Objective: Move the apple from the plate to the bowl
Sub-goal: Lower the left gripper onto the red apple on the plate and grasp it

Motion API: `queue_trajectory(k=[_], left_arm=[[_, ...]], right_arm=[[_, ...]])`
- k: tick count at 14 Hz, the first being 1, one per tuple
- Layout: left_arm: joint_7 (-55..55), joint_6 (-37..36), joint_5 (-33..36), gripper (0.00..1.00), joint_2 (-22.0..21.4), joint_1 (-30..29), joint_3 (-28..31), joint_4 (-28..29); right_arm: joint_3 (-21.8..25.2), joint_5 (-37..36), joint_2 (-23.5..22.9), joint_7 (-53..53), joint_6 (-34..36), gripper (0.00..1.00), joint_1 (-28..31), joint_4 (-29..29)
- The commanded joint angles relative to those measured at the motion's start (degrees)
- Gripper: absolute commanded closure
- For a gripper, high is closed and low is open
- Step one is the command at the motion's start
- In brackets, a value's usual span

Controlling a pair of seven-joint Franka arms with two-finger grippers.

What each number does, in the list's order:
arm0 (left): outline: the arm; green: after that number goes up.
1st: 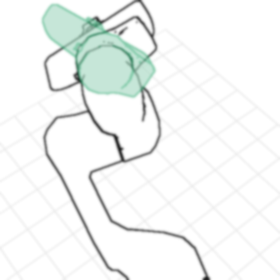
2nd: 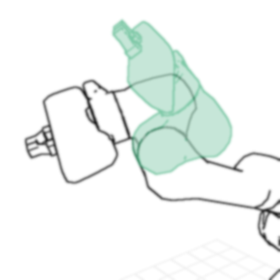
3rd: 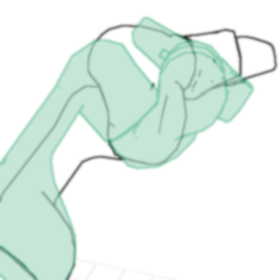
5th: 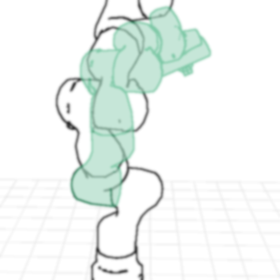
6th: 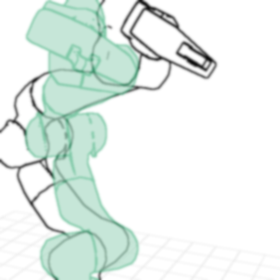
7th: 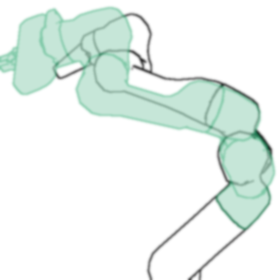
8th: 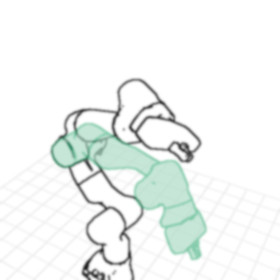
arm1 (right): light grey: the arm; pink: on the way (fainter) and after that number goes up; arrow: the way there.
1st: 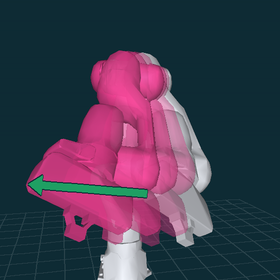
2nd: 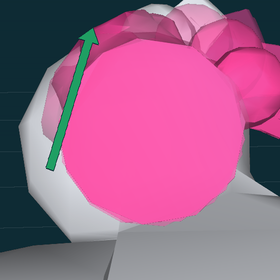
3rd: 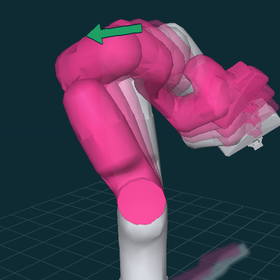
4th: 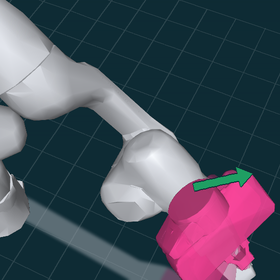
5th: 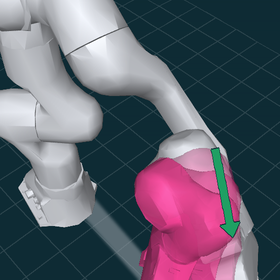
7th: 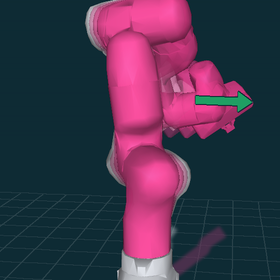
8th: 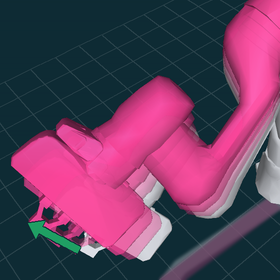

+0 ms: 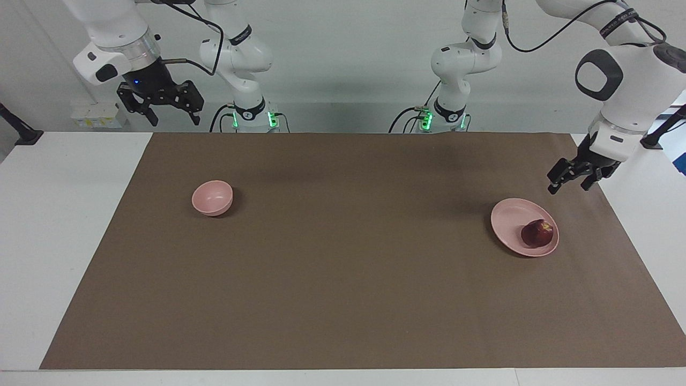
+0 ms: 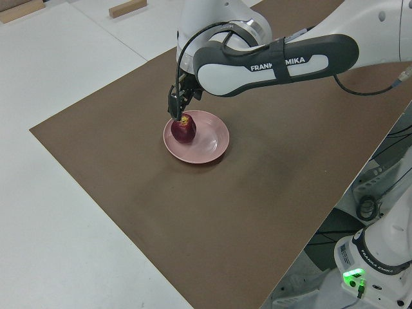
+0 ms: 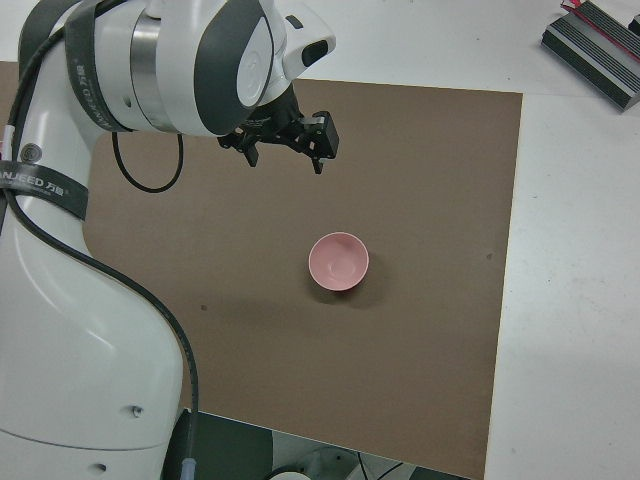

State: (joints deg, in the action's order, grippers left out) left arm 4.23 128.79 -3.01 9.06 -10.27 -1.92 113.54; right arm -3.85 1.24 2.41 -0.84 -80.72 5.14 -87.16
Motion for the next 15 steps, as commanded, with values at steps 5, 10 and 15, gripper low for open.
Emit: queue_trajectory(k=[5, 10, 15], left_arm=[[1.0, 7.5, -0.3, 0.0, 3.7, -0.9, -0.5, 1.9], [1.3, 11.4, -0.3, 0.0, 6.0, -1.2, -0.5, 1.9], [0.8, 11.9, -0.3, 0.0, 7.5, -0.5, -0.5, 2.4]], right_arm=[[-0.5, 0.0, 1.5, 0.2, 0.6, 0.0, 0.6, -1.9], [-0.5, 0.1, 1.5, 0.1, 0.7, 0.0, 0.6, -1.6], [-0.4, 0.2, 1.3, 0.1, 0.6, 0.0, 0.7, -1.3]])
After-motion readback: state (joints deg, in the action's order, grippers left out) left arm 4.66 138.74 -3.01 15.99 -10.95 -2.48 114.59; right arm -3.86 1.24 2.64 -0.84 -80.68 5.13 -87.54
